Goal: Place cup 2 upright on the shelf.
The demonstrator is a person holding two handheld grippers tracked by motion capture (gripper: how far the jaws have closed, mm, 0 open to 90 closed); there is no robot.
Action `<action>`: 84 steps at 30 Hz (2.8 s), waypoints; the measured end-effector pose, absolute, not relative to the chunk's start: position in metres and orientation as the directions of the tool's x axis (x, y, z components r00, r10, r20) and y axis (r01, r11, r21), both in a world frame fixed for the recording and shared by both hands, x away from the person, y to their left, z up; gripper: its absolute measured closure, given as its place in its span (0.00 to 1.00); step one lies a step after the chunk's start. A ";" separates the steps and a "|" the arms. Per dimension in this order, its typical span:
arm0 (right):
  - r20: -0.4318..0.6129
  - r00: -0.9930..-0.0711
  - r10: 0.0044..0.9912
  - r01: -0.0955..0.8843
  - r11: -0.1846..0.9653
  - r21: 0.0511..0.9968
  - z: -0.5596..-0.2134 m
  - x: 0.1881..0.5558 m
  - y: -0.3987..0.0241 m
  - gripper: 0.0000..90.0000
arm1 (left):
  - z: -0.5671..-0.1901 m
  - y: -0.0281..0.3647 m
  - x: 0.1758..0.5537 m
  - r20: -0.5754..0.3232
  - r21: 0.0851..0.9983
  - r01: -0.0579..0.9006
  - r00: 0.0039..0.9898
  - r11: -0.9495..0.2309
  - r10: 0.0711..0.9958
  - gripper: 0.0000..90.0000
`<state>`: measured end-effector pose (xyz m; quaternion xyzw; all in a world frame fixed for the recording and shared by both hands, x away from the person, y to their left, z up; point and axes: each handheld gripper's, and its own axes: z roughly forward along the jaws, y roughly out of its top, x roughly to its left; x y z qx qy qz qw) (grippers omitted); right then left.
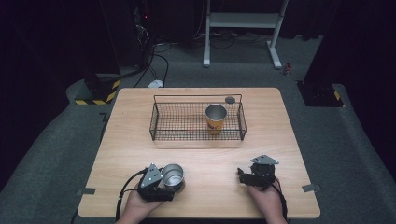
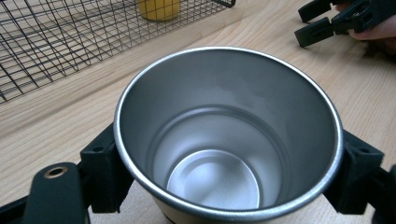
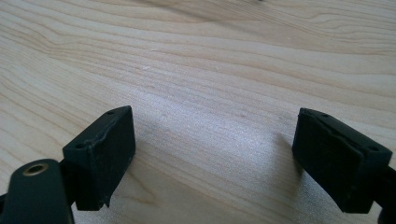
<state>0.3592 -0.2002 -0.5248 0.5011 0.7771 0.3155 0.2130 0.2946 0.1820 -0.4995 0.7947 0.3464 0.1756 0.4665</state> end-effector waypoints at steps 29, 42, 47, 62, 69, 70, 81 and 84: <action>-0.015 -0.407 0.913 0.644 0.299 0.704 -0.525 0.359 -0.200 0.15 | -0.493 0.193 0.299 -0.055 0.884 0.386 0.648 -0.265 0.760 0.21; -0.014 -0.407 0.914 0.645 0.298 0.704 -0.525 0.359 -0.200 0.15 | -0.487 0.196 0.309 -0.079 0.890 0.397 0.618 -0.223 0.782 0.21; -0.014 -0.408 0.913 0.646 0.299 0.703 -0.525 0.359 -0.200 0.15 | -0.479 0.194 0.314 -0.054 0.892 0.383 0.618 -0.240 0.784 0.21; -0.013 -0.408 0.913 0.644 0.298 0.705 -0.525 0.359 -0.200 0.15 | -0.454 0.187 0.332 -0.042 0.908 0.351 0.617 -0.227 0.786 0.21; -0.014 -0.411 0.912 0.643 0.301 0.704 -0.525 0.359 -0.200 0.15 | -0.445 0.187 0.342 -0.020 0.910 0.339 0.610 -0.238 0.792 0.21; -0.014 -0.411 0.912 0.643 0.301 0.704 -0.525 0.359 -0.200 0.15 | -0.444 0.187 0.344 -0.019 0.910 0.338 0.608 -0.238 0.793 0.21; -0.014 -0.412 0.911 0.643 0.301 0.704 -0.525 0.359 -0.200 0.15 | -0.431 0.192 0.367 -0.041 0.914 0.350 0.580 -0.203 0.813 0.21; -0.014 -0.412 0.911 0.643 0.301 0.704 -0.525 0.359 -0.200 0.15 | -0.427 0.191 0.372 -0.034 0.917 0.343 0.576 -0.203 0.817 0.21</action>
